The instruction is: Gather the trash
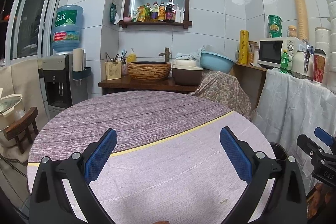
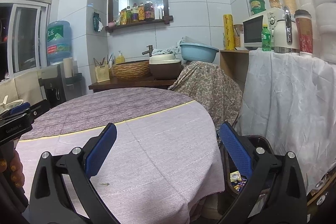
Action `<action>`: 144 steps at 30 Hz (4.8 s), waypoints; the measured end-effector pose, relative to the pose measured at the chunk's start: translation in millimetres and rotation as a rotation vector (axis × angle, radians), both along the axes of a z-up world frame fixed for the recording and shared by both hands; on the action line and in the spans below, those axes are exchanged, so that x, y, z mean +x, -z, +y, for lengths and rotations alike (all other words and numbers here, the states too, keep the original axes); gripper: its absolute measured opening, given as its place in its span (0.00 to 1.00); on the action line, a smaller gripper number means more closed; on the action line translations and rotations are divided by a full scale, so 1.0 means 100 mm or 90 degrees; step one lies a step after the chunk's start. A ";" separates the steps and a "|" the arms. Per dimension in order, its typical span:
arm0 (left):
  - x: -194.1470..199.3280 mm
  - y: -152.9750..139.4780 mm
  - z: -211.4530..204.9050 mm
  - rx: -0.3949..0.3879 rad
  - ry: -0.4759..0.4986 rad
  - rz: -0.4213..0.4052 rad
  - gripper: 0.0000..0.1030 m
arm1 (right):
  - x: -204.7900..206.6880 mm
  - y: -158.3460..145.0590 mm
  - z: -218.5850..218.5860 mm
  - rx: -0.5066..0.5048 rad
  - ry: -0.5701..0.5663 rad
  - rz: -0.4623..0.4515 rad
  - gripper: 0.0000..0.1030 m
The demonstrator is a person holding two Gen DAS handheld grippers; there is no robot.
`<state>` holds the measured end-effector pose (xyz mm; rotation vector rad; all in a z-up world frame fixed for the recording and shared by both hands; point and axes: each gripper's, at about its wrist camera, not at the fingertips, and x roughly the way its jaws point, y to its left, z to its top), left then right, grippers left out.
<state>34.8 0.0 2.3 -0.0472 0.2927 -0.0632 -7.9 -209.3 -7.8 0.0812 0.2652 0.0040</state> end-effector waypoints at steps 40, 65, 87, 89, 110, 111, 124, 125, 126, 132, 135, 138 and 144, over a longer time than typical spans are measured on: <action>0.07 0.03 -0.03 0.002 -0.005 0.033 0.95 | -0.01 0.01 -0.05 0.008 0.009 0.004 0.94; 0.09 0.04 -0.07 0.007 -0.016 0.043 0.95 | 0.01 0.05 -0.07 0.014 0.006 0.011 0.94; 0.09 0.08 -0.12 0.007 -0.016 0.045 0.95 | 0.02 0.05 -0.08 0.015 0.004 0.013 0.94; 0.09 0.08 -0.12 0.007 -0.016 0.046 0.95 | 0.02 0.05 -0.08 0.015 0.004 0.012 0.94; 0.10 0.08 -0.13 0.005 -0.014 0.055 0.95 | 0.01 0.06 -0.10 0.017 0.005 0.011 0.94; 0.10 0.08 -0.13 0.006 -0.014 0.055 0.95 | 0.01 0.06 -0.10 0.016 0.005 0.012 0.94; 0.11 0.08 -0.13 0.006 -0.014 0.057 0.95 | 0.03 0.05 -0.10 0.017 0.003 0.015 0.94; 0.10 0.08 -0.13 0.006 -0.016 0.057 0.95 | 0.02 0.06 -0.10 0.017 0.003 0.015 0.94; 0.10 0.09 -0.13 0.006 -0.016 0.057 0.95 | 0.02 0.06 -0.10 0.017 0.002 0.016 0.94; 0.10 0.10 -0.13 0.006 -0.018 0.058 0.95 | 0.01 0.05 -0.09 0.015 0.000 0.014 0.94; 0.11 0.10 -0.13 0.009 -0.018 0.058 0.95 | 0.01 0.05 -0.09 0.015 0.001 0.016 0.94; 0.11 0.10 -0.13 0.008 -0.018 0.059 0.95 | 0.01 0.04 -0.09 0.016 0.000 0.015 0.94; 0.11 0.10 -0.13 0.008 -0.017 0.060 0.95 | 0.02 0.04 -0.09 0.015 -0.002 0.017 0.94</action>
